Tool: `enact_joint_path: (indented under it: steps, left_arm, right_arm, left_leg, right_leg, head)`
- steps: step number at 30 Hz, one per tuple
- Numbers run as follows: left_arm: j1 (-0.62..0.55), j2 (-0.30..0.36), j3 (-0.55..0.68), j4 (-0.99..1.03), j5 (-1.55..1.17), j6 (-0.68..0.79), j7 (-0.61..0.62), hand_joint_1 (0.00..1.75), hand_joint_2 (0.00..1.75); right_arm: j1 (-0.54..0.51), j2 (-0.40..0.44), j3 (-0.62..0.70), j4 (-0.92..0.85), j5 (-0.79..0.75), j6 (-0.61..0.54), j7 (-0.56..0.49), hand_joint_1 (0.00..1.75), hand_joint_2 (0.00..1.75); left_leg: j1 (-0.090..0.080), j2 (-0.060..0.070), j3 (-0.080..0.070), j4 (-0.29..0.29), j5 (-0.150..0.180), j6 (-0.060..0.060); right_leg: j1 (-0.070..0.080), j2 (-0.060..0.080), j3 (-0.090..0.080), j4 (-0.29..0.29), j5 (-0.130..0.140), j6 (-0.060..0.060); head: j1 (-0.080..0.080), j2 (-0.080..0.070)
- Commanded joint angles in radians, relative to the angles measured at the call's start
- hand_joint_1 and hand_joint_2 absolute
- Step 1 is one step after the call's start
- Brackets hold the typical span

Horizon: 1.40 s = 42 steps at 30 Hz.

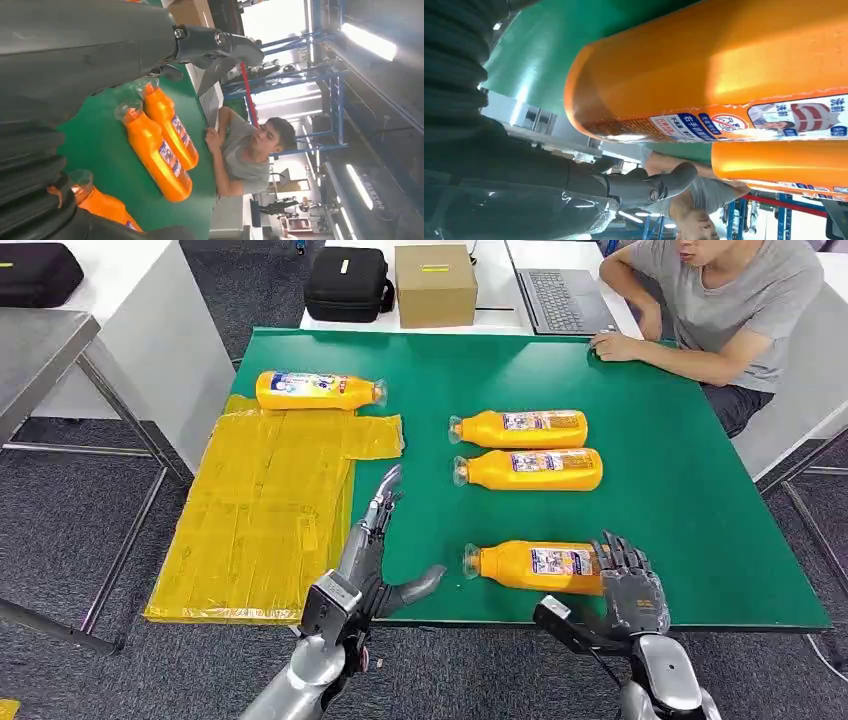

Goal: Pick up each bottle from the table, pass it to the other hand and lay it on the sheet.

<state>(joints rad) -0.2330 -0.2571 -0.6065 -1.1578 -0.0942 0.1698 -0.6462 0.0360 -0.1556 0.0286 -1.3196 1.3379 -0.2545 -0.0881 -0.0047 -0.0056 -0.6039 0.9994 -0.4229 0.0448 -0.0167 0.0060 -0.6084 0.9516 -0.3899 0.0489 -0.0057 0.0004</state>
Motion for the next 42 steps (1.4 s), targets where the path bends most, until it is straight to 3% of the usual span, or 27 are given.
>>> enact_joint_path:
  steps: [1, 14, 31, 35, 36, 37, 38, 42]
  left_arm:
    - [-0.053, 0.012, -0.040, 0.083, 0.009, -0.019, 0.010, 0.00, 1.75]
    - [-0.064, 0.003, -0.046, 0.112, 0.037, -0.010, 0.007, 0.00, 1.75]
    - [-0.067, 0.015, -0.068, 0.116, 0.031, -0.011, 0.018, 0.00, 1.75]
    - [-0.074, 0.017, -0.076, 0.129, 0.029, -0.018, 0.019, 0.00, 1.75]
    - [-0.078, 0.016, -0.077, 0.133, 0.029, -0.021, 0.019, 0.00, 1.75]
    - [-0.083, 0.014, -0.079, 0.139, 0.029, -0.022, 0.017, 0.00, 1.75]
    - [-0.086, 0.014, -0.080, 0.141, 0.029, -0.023, 0.017, 0.00, 1.75]
    - [-0.103, 0.007, -0.086, 0.165, 0.033, -0.028, 0.010, 0.00, 1.75]
  right_arm:
    - [-0.122, -0.027, -0.007, 0.224, -0.021, -0.012, -0.014, 0.00, 1.75]
    - [-0.240, -0.024, 0.043, 0.434, -0.061, -0.081, -0.080, 0.00, 1.75]
    - [-0.275, -0.010, 0.085, 0.500, -0.095, -0.035, -0.080, 0.00, 1.75]
    - [-0.272, -0.027, 0.104, 0.521, -0.119, 0.038, -0.091, 0.00, 1.75]
    - [-0.276, -0.030, 0.098, 0.535, -0.144, 0.057, -0.114, 0.37, 1.75]
    - [-0.280, -0.040, 0.101, 0.547, -0.155, 0.071, -0.134, 1.68, 1.75]
    - [-0.278, -0.045, 0.102, 0.549, -0.154, 0.070, -0.138, 1.75, 1.75]
    - [-0.272, -0.051, 0.100, 0.547, -0.168, 0.085, -0.152, 1.75, 1.75]
  left_leg:
    - [0.001, 0.001, 0.004, -0.001, -0.001, -0.002]
    - [0.001, 0.002, 0.006, -0.001, -0.001, -0.002]
    - [0.001, 0.003, 0.010, -0.001, 0.001, -0.001]
    - [0.001, 0.002, 0.011, -0.001, 0.001, -0.002]
    - [0.001, 0.002, 0.011, -0.001, 0.001, -0.002]
    - [0.002, 0.002, 0.012, -0.001, 0.001, -0.003]
    - [0.001, 0.003, 0.013, -0.001, 0.001, -0.003]
    - [0.002, 0.004, 0.015, -0.001, 0.001, -0.003]
  right_leg:
    - [0.001, 0.001, 0.004, -0.001, 0.000, -0.001]
    - [0.001, 0.001, 0.005, -0.001, 0.000, -0.001]
    - [0.001, 0.002, 0.008, -0.002, 0.003, -0.002]
    - [0.002, 0.001, 0.010, -0.002, 0.003, -0.004]
    - [0.002, 0.001, 0.010, -0.002, 0.004, -0.004]
    - [0.002, 0.001, 0.010, -0.002, 0.003, -0.004]
    - [0.002, 0.002, 0.011, -0.002, 0.003, -0.003]
    - [0.002, 0.003, 0.013, -0.002, 0.004, -0.004]
  head:
    - [0.000, 0.000]
    - [0.000, 0.000]
    - [0.000, 0.000]
    - [0.000, 0.000]
    - [0.000, 0.000]
    - [0.000, 0.000]
    - [0.000, 0.000]
    - [0.000, 0.000]
